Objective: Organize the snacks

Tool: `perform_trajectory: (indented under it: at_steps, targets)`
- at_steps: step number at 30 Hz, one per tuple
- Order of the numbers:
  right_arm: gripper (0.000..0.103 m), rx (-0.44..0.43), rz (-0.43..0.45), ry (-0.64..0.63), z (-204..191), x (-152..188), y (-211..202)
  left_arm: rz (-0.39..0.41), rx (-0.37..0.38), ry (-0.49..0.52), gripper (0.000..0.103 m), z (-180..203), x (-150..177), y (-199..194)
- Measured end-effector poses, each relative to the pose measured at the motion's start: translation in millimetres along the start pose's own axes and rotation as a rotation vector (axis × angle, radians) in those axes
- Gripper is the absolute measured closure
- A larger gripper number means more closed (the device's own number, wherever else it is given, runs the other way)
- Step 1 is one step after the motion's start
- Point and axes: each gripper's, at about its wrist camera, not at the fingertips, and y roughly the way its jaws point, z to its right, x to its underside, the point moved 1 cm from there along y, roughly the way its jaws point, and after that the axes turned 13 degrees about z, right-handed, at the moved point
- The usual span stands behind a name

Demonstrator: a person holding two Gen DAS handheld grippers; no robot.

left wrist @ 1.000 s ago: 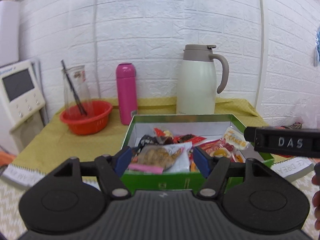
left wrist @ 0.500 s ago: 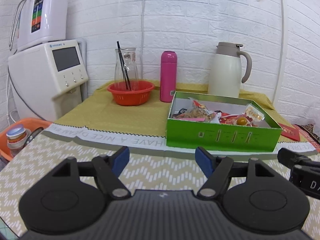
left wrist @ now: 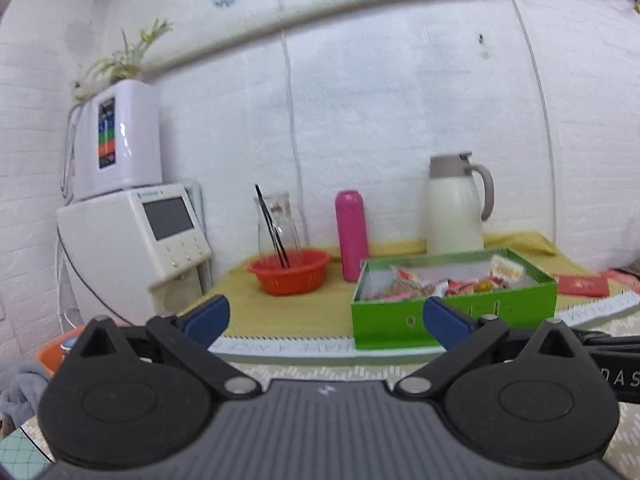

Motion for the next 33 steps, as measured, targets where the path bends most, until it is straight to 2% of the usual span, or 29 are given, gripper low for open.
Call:
perform_trajectory:
  at_steps: [2, 6, 7, 9, 13, 18, 22, 25, 28, 33]
  targets:
    - [0.000, 0.007, 0.008, -0.004, 2.0, -1.2, -3.3, -0.012, 0.036, -0.039, 0.000, -3.1, -2.6, -3.5]
    - [0.000, 0.005, 0.011, -0.024, 2.5, -1.7, -6.8, -0.139, 0.168, -0.136, 0.000, -10.6, -0.8, 6.8]
    - [0.000, 0.003, 0.008, -0.034, 2.3, -1.2, -7.5, -0.155, 0.181, -0.153, 0.000, -12.5, 0.4, 8.2]
    - [0.000, 0.004, 0.006, -0.048, 1.6, 0.0, -8.3, -0.149, 0.156, -0.144, 0.000, -13.8, 2.2, 6.1]
    - [0.000, 0.001, -0.022, -0.046, 1.7, 2.7, -5.0, -0.119, 0.091, -0.065, 0.000, -12.6, 2.5, 2.4]
    - [0.000, 0.002, -0.033, -0.042, 3.7, 5.9, -5.5, -0.185, 0.120, -0.118, 0.000, -17.5, 4.9, 5.8]
    - [0.000, 0.011, -0.038, -0.037, 6.6, 7.4, -6.2, -0.169, 0.156, -0.131, 0.000, -18.0, 5.6, 1.0]
    - [0.000, 0.015, -0.040, -0.025, 10.3, 7.8, -6.0, -0.138, 0.141, -0.128, 0.000, -16.2, 4.7, -5.1]
    - [0.000, 0.023, -0.036, -0.018, 11.9, 8.1, -6.9, -0.128, 0.159, -0.126, 0.000, -14.3, 4.7, -8.6]
    - [0.000, 0.039, -0.028, -0.012, 15.1, 7.7, -8.4, -0.124, 0.090, -0.113, 0.000, -12.6, 4.9, -9.1]
